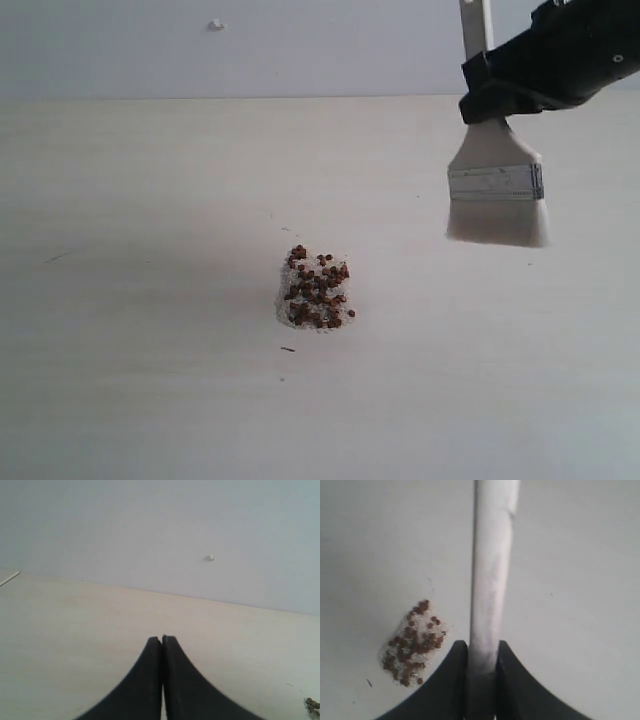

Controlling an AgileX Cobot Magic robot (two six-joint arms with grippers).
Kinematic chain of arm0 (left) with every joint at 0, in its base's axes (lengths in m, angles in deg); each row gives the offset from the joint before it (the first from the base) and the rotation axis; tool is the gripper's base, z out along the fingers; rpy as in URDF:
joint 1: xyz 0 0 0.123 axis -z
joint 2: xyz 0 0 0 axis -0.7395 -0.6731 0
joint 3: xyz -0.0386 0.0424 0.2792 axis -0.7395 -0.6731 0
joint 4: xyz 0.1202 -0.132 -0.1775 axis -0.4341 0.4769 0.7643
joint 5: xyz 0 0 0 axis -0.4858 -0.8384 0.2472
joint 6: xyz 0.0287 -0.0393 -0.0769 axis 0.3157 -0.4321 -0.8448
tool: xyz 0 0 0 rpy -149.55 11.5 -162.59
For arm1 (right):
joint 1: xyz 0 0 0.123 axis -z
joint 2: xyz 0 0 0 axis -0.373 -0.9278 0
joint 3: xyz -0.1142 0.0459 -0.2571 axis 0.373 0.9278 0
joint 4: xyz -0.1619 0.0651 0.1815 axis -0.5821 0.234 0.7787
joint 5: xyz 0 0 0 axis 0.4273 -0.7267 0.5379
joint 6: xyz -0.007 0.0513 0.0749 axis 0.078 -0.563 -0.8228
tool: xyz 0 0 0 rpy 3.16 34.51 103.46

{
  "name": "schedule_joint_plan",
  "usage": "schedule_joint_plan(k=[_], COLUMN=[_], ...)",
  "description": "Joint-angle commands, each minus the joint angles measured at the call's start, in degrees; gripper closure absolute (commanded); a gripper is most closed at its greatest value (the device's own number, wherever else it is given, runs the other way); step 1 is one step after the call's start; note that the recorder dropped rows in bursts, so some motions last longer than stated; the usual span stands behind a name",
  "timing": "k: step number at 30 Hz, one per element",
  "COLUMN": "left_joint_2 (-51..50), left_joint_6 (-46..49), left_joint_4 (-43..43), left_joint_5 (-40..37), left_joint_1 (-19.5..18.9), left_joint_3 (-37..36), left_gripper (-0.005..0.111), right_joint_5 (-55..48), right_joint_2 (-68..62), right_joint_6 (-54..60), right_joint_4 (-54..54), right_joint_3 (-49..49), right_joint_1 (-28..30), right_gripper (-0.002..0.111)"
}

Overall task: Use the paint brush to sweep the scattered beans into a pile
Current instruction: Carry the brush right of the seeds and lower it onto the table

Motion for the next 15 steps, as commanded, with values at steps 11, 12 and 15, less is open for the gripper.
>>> schedule_joint_plan(k=[11,12,15], left_joint_2=[0.4,0.4,0.4], left_joint_6=[0.3,0.3,0.3], left_joint_4=[0.2,0.2,0.2], left_joint_5=[0.2,0.2,0.2], left_joint_1=[0.5,0.5,0.5], left_joint_3=[0.0,0.0,0.0], left_gripper=[0.107,0.107,0.107], right_joint_5=[-5.3,-5.3,-5.3], right_joint_2=[-21.3,-22.2,-24.7], right_joint_6=[-1.5,-1.5,-1.4], right_joint_4=[1.3,1.4,2.1], right_joint_3=[-0.4,-0.4,-0.4], right_joint_1=[3.6,3.6,3.6], right_gripper=[0.108,0.108,0.108])
